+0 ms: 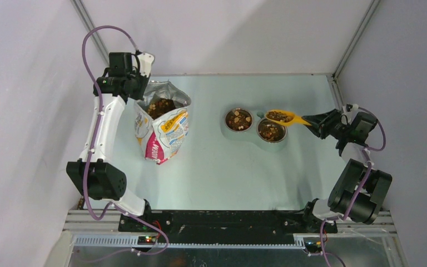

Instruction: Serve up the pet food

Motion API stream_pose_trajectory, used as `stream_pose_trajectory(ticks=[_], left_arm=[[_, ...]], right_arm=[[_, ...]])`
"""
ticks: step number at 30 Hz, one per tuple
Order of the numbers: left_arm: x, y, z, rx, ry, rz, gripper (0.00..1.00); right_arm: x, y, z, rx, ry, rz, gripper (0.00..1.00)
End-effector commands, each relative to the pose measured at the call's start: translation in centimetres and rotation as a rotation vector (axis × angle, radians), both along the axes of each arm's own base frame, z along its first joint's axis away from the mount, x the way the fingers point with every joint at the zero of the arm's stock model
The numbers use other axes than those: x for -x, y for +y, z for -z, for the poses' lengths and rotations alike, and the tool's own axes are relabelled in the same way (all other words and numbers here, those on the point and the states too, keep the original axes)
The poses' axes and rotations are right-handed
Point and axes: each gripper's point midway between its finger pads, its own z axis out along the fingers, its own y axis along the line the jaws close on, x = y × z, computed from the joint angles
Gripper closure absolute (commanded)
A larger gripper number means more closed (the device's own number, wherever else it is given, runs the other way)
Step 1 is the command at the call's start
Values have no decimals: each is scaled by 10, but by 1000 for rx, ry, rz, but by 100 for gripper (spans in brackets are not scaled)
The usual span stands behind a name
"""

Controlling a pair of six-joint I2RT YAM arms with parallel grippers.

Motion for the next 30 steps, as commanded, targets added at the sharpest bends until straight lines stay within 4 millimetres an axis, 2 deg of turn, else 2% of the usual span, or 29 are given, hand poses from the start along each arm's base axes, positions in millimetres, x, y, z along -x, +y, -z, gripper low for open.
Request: stream_pose_trajectory(ticks=[1, 13, 25, 30], left_arm=[[-11, 3, -11, 23, -51, -17, 100], [-9, -1, -8, 51, -55, 1, 100], [-9, -6, -6, 68, -58, 22, 100], [-7, -8, -8, 78, -63, 32, 100]], right_arm=[[8, -1, 7, 81, 2, -6, 100], [23, -7, 24, 296, 58, -27, 100], [20, 4, 6, 652, 11, -81, 100], [16, -1, -5, 764, -23, -83, 100]])
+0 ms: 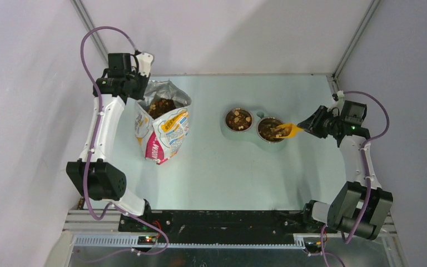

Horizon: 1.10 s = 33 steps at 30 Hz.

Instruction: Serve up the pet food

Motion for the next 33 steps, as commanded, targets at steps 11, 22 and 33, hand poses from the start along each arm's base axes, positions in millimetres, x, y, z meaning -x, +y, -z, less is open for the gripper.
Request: stream_pose_trajectory(ticks=[11, 22, 33], left_arm=[[2, -12, -13, 84, -64, 24, 100], [1, -17, -19, 126, -60, 20, 100], [2, -16, -23, 118, -45, 21, 100]], right_arm=[[-19, -15, -38, 330, -145, -80, 100], [-21, 6, -76, 582, -320, -243, 100], [26, -2, -103, 809, -452, -369, 100]])
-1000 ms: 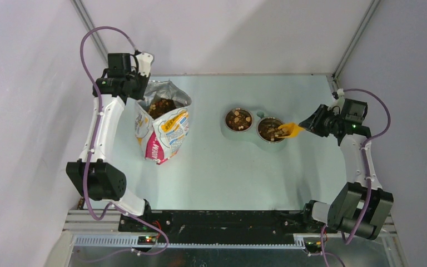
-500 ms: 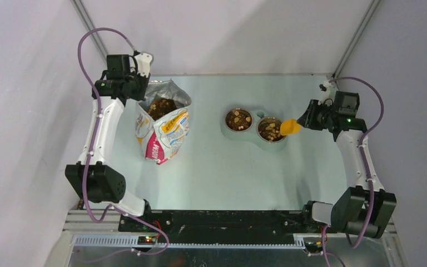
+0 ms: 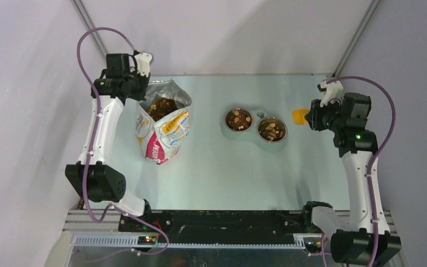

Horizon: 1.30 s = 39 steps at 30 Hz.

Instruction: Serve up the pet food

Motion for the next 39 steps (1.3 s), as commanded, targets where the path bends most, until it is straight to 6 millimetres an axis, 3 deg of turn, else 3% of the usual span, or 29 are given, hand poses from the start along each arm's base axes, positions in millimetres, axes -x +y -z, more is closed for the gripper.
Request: stream_pose_trajectory(ticks=[1, 8, 16, 18, 19, 20, 21, 25, 29, 32, 36, 39], left_arm=[[-5, -2, -19, 30, -45, -7, 100], [-1, -3, -15, 38, -49, -12, 100], [-7, -17, -20, 132, -62, -3, 100], [-8, -22, -18, 165, -54, 1, 100], [-9, -25, -18, 181, -51, 7, 100], [-8, -27, -16, 197, -45, 7, 100], [-8, -31, -16, 213, -42, 18, 100], [-4, -35, -17, 251, -38, 11, 100], [2, -33, -19, 240, -37, 4, 100], [7, -28, -19, 211, -31, -5, 100], [8, -26, -21, 199, -35, -8, 100], [8, -25, -22, 196, -42, -11, 100]], right_arm=[[19, -8, -3, 239, -58, -112, 100], [42, -4, 51, 505, -35, -253, 99], [41, -22, 83, 823, -91, -336, 100], [39, -17, 95, 929, -126, -400, 100], [43, -17, 113, 957, -104, -426, 100], [41, -11, 115, 1009, -131, -454, 99], [47, -9, 132, 1029, -107, -491, 98], [61, 6, 165, 1054, -92, -605, 96], [84, 10, 200, 1046, -24, -698, 79], [104, 20, 215, 991, 24, -779, 52], [140, 40, 216, 828, 103, -886, 28], [170, 63, 197, 657, 161, -961, 9]])
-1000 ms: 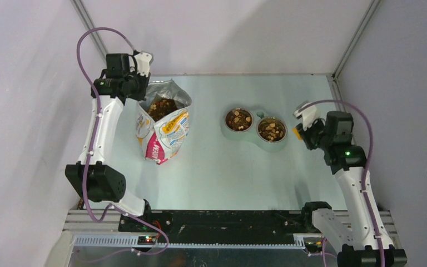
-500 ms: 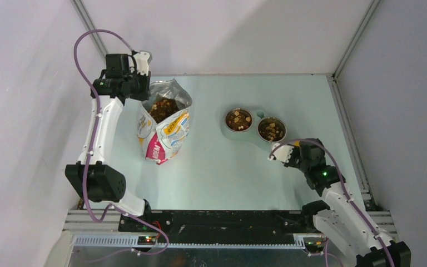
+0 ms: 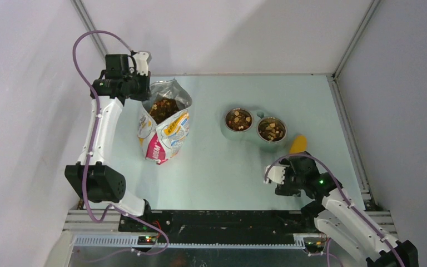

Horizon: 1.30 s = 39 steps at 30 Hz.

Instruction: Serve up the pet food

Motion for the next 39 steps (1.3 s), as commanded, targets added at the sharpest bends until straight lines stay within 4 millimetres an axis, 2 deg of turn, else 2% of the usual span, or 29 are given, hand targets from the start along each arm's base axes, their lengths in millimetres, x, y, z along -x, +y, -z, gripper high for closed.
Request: stream_pose_trajectory(ticks=[1, 2, 3, 5, 7, 9, 12, 13, 14, 15, 16, 17, 20, 22, 25, 26, 27, 28, 29, 30, 31, 32, 33, 34, 35, 36, 37, 38, 39], left_arm=[[2, -2, -23, 9, -79, 7, 100], [2, -1, -22, 8, -76, 8, 100], [3, -1, -22, 8, -75, 8, 100], [4, -2, -20, 8, -71, 9, 100], [6, -2, -19, 8, -70, 12, 100], [7, -2, -18, 5, -73, 17, 100], [9, -9, -22, 26, -81, 52, 100], [9, -11, -23, 31, -86, 67, 99], [11, -17, -25, 52, -89, 97, 97], [13, -20, -29, 57, -94, 119, 85], [17, -25, -31, 73, -88, 147, 76], [18, -27, -39, 71, -106, 167, 64], [31, -32, -55, 74, -123, 210, 47], [38, -31, -60, 73, -133, 208, 42], [48, -24, -58, 56, -129, 155, 39], [51, -21, -52, 56, -115, 135, 38], [56, -14, -56, 33, -136, 90, 38], [58, -10, -48, 36, -126, 51, 37], [62, 0, -55, 13, -167, -7, 36], [72, 5, -49, 15, -165, -59, 35], [74, 5, -51, 34, -181, -79, 35], [88, 5, -52, 47, -209, -87, 35], [91, 2, -41, 70, -221, -87, 34], [107, -7, -56, 100, -300, -41, 34], [111, -13, -44, 114, -313, -5, 30], [128, -22, -52, 136, -369, 51, 29], [133, -25, -39, 118, -360, 74, 27], [142, -25, -37, 105, -370, 79, 27], [144, -27, -25, 82, -345, 96, 26]], right_arm=[[46, 38, -30, -207, 220, -32, 7], [55, 50, -45, -264, 273, -44, 4], [55, 56, -55, -290, 285, -42, 3], [49, 73, -87, -375, 308, -30, 1], [33, 95, -129, -482, 295, -25, 0], [13, 115, -160, -600, 259, -8, 0], [-12, 136, -195, -751, 236, 58, 0], [-29, 144, -212, -803, 200, 60, 0], [-33, 150, -221, -855, 219, 83, 1], [-50, 160, -236, -912, 207, 101, 2], [-59, 165, -252, -949, 186, 103, 2], [-76, 174, -258, -989, 190, 128, 3], [-118, 198, -288, -1074, 176, 145, 5], [-143, 218, -304, -1113, 173, 139, 5], [-173, 253, -318, -1134, 205, 124, 7], [-186, 269, -320, -1140, 224, 118, 7], [-193, 278, -322, -1142, 226, 110, 7], [-203, 295, -320, -1140, 231, 94, 7], [-215, 307, -318, -1141, 228, 82, 7], [-216, 318, -317, -1141, 229, 67, 6], [-222, 333, -311, -1143, 237, 58, 6], [-225, 339, -310, -1158, 252, 80, 6], [-230, 351, -307, -1170, 252, 74, 6], [-234, 356, -305, -1188, 258, 98, 7], [-238, 366, -302, -1201, 260, 98, 7], [-243, 370, -299, -1201, 242, 113, 9], [-248, 380, -295, -1197, 224, 115, 10], [-252, 387, -292, -1195, 217, 112, 10], [-250, 395, -290, -1188, 211, 100, 11]])
